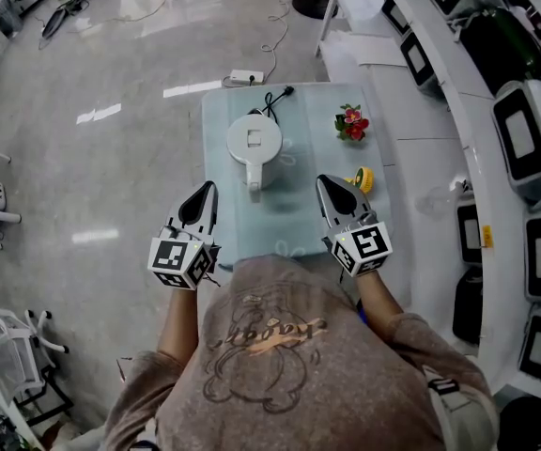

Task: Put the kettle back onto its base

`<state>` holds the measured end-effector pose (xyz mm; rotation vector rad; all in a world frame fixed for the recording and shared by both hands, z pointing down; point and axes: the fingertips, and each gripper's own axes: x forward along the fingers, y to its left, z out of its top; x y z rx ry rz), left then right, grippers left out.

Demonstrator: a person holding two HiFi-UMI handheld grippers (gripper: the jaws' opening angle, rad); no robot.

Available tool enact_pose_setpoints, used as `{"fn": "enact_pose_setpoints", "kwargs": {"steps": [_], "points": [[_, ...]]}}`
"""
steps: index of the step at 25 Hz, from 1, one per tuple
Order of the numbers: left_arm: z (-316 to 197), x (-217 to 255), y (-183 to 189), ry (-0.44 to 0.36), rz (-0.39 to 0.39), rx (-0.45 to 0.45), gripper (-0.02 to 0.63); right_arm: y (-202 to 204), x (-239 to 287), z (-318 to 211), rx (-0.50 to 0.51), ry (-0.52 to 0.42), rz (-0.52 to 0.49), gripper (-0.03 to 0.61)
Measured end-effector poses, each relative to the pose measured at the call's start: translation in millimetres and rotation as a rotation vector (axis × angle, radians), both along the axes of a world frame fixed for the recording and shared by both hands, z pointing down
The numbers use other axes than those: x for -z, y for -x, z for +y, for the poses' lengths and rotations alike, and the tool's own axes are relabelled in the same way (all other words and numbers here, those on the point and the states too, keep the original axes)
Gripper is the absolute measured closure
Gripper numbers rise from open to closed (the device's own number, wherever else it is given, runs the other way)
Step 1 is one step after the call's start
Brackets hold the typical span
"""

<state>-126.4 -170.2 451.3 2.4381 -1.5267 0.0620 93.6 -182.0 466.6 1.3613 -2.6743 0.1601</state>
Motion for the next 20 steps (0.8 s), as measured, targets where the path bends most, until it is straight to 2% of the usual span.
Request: {"fn": "enact_pose_setpoints", "kwargs": {"steps": [10,20], "points": [[8.9,-18.9,11.2,0.014,-0.006,0.039,0.594,-1.8,-25.0,8.9,-0.017,0.056,-0.007,0.578],[21.1,-10.5,6.7,0.012,0.021,0.047,0.594,6.7,-21.4,13.9,0.012,0.048,-0.015,0.581]]}}
